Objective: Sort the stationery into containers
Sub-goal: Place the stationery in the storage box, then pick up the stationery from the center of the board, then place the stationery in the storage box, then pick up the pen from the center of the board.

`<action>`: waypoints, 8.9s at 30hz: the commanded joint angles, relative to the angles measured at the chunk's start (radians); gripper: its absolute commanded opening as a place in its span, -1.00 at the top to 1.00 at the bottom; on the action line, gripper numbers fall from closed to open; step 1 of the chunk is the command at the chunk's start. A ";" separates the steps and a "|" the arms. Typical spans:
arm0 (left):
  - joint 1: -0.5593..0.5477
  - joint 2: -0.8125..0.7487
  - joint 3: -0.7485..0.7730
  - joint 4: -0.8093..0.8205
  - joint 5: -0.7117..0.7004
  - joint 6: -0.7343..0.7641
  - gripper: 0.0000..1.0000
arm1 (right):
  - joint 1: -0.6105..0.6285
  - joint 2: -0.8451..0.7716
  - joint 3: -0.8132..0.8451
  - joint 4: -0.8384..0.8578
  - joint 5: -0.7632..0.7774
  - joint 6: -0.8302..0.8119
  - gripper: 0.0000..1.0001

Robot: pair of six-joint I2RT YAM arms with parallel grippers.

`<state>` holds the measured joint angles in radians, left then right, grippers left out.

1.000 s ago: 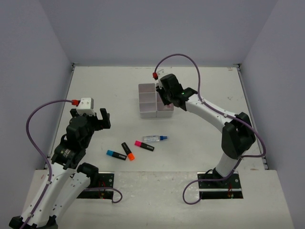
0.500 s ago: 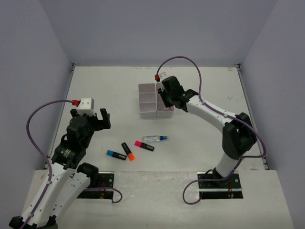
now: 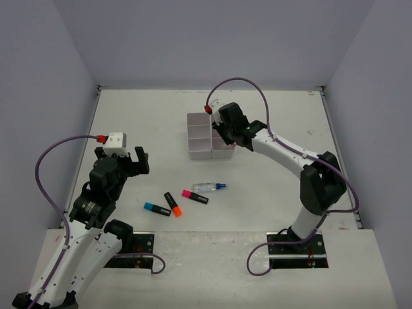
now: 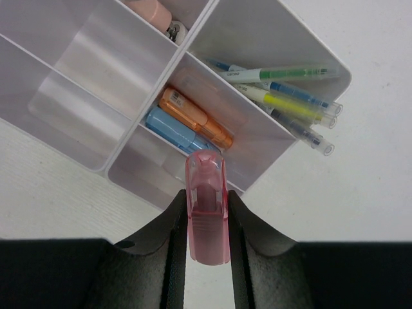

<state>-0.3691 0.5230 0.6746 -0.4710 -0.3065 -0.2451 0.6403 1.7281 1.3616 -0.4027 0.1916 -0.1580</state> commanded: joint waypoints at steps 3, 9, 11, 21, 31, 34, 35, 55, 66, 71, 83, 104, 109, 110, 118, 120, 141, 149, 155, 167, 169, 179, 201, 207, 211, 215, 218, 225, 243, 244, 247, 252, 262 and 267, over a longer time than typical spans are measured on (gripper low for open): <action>0.001 -0.005 -0.004 0.055 0.030 -0.008 -1.00 | -0.004 -0.002 0.035 0.037 -0.068 -0.335 1.00; 0.001 -0.011 -0.006 0.061 0.040 -0.006 -1.00 | 0.007 0.015 0.079 -0.006 -0.175 -0.458 1.00; 0.001 -0.009 -0.007 0.063 0.044 -0.005 -1.00 | 0.013 0.026 0.085 0.010 -0.176 -0.503 1.00; 0.000 -0.012 -0.011 0.066 0.066 -0.001 -1.00 | 0.012 0.128 0.155 0.005 -0.179 -0.649 1.00; 0.001 -0.011 -0.013 0.074 0.100 0.010 -1.00 | 0.009 0.160 0.155 0.031 -0.148 -0.665 0.87; 0.001 -0.011 -0.014 0.075 0.106 0.012 -1.00 | 0.009 0.156 0.146 0.032 -0.146 -0.663 0.71; 0.001 -0.011 -0.015 0.075 0.109 0.012 -1.00 | 0.009 0.153 0.140 0.032 -0.146 -0.667 0.69; 0.001 -0.015 -0.017 0.078 0.139 0.021 -1.00 | 0.004 0.139 0.132 0.023 -0.133 -0.668 0.25; 0.001 0.024 -0.004 0.052 0.000 -0.048 -1.00 | 0.029 -0.263 -0.012 0.105 -0.173 -0.255 0.27; 0.001 0.125 0.048 -0.023 -0.105 -0.175 -1.00 | 0.048 -0.458 -0.225 0.136 0.081 0.237 0.24; -0.171 0.458 0.275 -0.018 0.504 0.092 -1.00 | -0.011 -0.842 -0.592 0.074 0.011 0.663 -0.98; -0.498 1.140 0.540 -0.164 0.391 0.407 -0.64 | -0.018 -1.061 -0.661 0.039 -0.037 0.634 -0.75; -0.499 1.178 0.516 -0.172 0.414 0.413 -0.46 | -0.018 -1.088 -0.665 0.041 -0.041 0.634 -0.71; -0.498 1.182 0.510 -0.167 0.417 0.411 -0.44 | -0.018 -1.090 -0.665 0.040 -0.043 0.634 -0.70; -0.499 1.234 0.464 -0.077 0.445 0.387 -0.19 | -0.018 -1.090 -0.646 0.041 -0.088 0.628 -0.67; -0.498 1.254 0.462 -0.062 0.455 0.385 -0.19 | -0.018 -1.094 -0.643 0.039 -0.084 0.623 -0.67; -0.512 0.993 0.440 0.242 0.439 0.181 1.00 | -0.034 -1.138 -0.609 -0.017 -0.075 0.804 -0.38; -0.513 0.632 0.107 0.777 0.532 -0.029 1.00 | -0.040 -1.108 -0.605 0.256 -0.374 0.976 -0.09; -0.513 0.608 0.102 0.834 0.600 -0.063 1.00 | -0.035 -0.941 -0.519 0.320 -0.485 0.930 0.01; -0.513 0.623 0.131 0.790 0.670 -0.063 1.00 | -0.005 -0.796 -0.453 0.334 -0.485 0.859 0.17; -0.514 0.626 0.137 0.786 0.672 -0.060 1.00 | 0.003 -0.781 -0.439 0.324 -0.478 0.841 0.35; -0.513 0.631 0.173 0.676 0.538 -0.033 -0.04 | 0.009 -0.772 -0.466 0.344 -0.379 0.781 1.00; -0.511 0.327 0.303 -0.414 -0.629 -0.341 -1.00 | 0.010 -0.140 -0.116 0.744 -0.018 0.467 1.00; -0.511 0.238 0.155 -0.285 -0.577 -0.307 -1.00 | 0.018 -0.029 -0.065 0.745 -0.012 0.452 1.00; -0.511 0.241 0.119 -0.273 -0.562 -0.325 -1.00 | 0.025 -0.007 -0.073 0.763 -0.010 0.440 1.00; -0.511 0.258 0.107 -0.257 -0.543 -0.320 -1.00 | 0.025 0.033 -0.045 0.743 -0.021 0.433 1.00; -0.512 0.265 0.116 -0.269 -0.551 -0.336 -1.00 | 0.028 0.050 -0.045 0.735 -0.014 0.427 1.00; -0.513 0.278 0.122 -0.281 -0.574 -0.392 -1.00 | 0.032 0.050 -0.069 0.728 -0.029 0.420 0.44; -0.508 0.215 0.161 -0.385 -0.694 -0.536 -1.00 | 0.141 -0.171 -0.166 0.198 -0.347 0.202 -0.26; -0.508 0.198 0.158 -0.386 -0.704 -0.536 -1.00 | 0.192 -0.179 -0.193 0.134 -0.344 0.160 -0.26; -0.508 0.146 0.153 -0.388 -0.722 -0.537 -1.00 | 0.348 -0.163 -0.228 -0.009 -0.279 0.115 -0.27; -0.510 0.086 0.136 -0.362 -0.709 -0.508 -1.00 | 0.488 -0.090 -0.203 -0.111 -0.256 0.124 -0.45; -0.508 0.103 0.131 -0.346 -0.670 -0.459 -1.00 | 0.552 0.118 -0.091 -0.148 -0.169 0.069 -0.44; -0.508 0.094 0.120 -0.330 -0.645 -0.442 -1.00 | 0.556 0.175 -0.087 -0.087 -0.157 0.049 -0.39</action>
<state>-0.8829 0.6235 0.7948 -0.8434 -0.9504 -0.7043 1.1866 1.8791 1.2396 -0.5270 -0.0070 -0.0720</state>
